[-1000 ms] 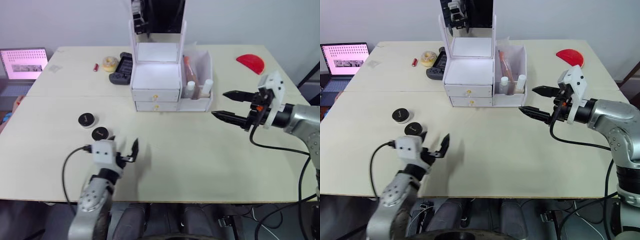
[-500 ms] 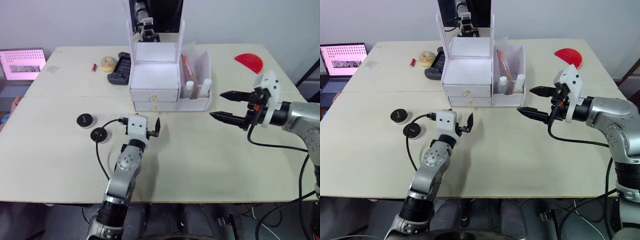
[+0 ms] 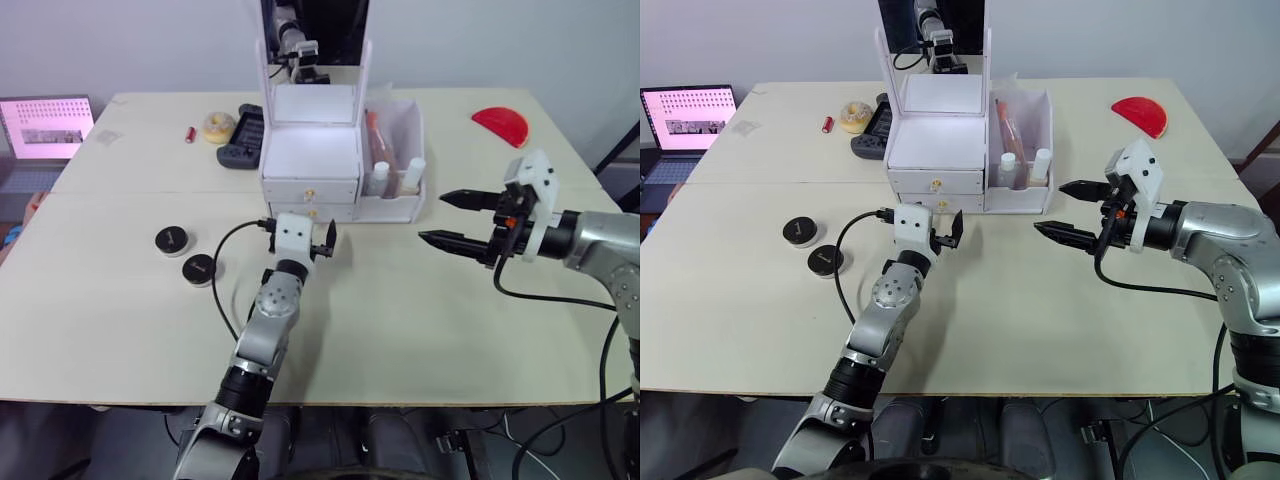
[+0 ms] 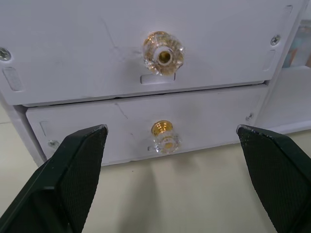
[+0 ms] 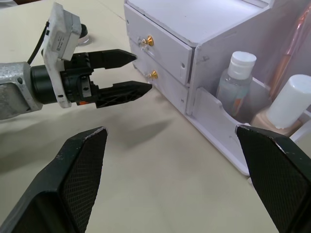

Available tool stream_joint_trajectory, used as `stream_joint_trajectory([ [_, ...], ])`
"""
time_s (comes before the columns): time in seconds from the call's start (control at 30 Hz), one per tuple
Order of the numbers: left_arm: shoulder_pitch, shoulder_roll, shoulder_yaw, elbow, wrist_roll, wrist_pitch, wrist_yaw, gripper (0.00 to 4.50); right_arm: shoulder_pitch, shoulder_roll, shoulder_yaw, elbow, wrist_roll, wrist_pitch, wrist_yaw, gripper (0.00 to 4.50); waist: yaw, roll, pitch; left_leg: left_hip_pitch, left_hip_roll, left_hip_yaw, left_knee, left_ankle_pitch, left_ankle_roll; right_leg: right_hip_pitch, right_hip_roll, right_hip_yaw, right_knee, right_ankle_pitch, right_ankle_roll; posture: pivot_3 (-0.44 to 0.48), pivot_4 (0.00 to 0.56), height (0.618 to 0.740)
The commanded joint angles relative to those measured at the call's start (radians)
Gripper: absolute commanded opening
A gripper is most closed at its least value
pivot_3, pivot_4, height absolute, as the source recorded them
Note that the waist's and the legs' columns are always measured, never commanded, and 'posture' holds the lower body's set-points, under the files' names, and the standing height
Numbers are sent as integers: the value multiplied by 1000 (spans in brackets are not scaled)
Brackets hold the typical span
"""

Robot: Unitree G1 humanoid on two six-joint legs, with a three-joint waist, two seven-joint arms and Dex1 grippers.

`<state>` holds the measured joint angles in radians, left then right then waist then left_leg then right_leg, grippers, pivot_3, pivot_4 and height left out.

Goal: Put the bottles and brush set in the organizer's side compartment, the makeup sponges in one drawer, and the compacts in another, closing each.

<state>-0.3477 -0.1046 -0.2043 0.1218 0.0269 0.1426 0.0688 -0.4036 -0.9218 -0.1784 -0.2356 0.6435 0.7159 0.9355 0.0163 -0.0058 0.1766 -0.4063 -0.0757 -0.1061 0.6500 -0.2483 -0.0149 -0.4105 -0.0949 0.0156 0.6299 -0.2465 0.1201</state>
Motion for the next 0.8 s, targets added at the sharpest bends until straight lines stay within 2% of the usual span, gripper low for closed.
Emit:
stream_joint_trajectory([
  [0.03, -17, -53, -1, 2, -3, -32, 9, 4474, -3, -10, -45, -31, 14, -3, 0, 4500, 1, 0, 0, 0, 0, 0, 0, 0, 0, 0, 0, 0, 0, 0, 0, 0, 150, 740],
  [0.23, -30, -57, -1, 26, 8, -51, 10, 4474, 7, -10, -52, -37, 15, -1, 1, 4500, 0, 0, 0, 0, 0, 0, 0, 0, 0, 0, 0, 0, 0, 0, 0, 0, 150, 740],
  [0.27, -29, -60, 1, 26, 8, -48, 13, 4240, 6, -10, -52, -37, 16, -1, 1, 4500, 0, 0, 0, 0, 0, 0, 0, 0, 0, 0, 0, 0, 0, 0, 0, 0, 150, 740],
  [0.37, -22, -57, 0, 19, 18, -40, 21, 3213, 6, -11, -55, -39, 19, -1, 3, 4500, 0, 0, 0, 0, 0, 0, 0, 0, 0, 0, 0, 0, 0, 0, 0, 0, 150, 740],
  [0.4, -20, -56, 1, 17, 20, -37, 24, 2590, 7, -11, -55, -39, 19, -1, 2, 4500, 0, 0, 0, 0, 0, 0, 0, 0, 0, 0, 0, 0, 0, 0, 0, 0, 150, 740],
  [0.57, -15, -44, 0, 28, 48, -24, 45, 17, 6, -11, -57, -40, 21, -1, 3, 4500, 0, 0, 0, 0, 0, 0, 0, 0, 0, 0, 0, 0, 0, 0, 0, 0, 150, 740],
  [0.8, -11, -38, -9, 19, 70, -30, 45, 17, 7, -11, -57, -41, 20, -1, 3, 4500, 0, 0, 0, 0, 0, 0, 0, 0, 0, 0, 0, 0, 0, 0, 0, 0, 150, 740],
])
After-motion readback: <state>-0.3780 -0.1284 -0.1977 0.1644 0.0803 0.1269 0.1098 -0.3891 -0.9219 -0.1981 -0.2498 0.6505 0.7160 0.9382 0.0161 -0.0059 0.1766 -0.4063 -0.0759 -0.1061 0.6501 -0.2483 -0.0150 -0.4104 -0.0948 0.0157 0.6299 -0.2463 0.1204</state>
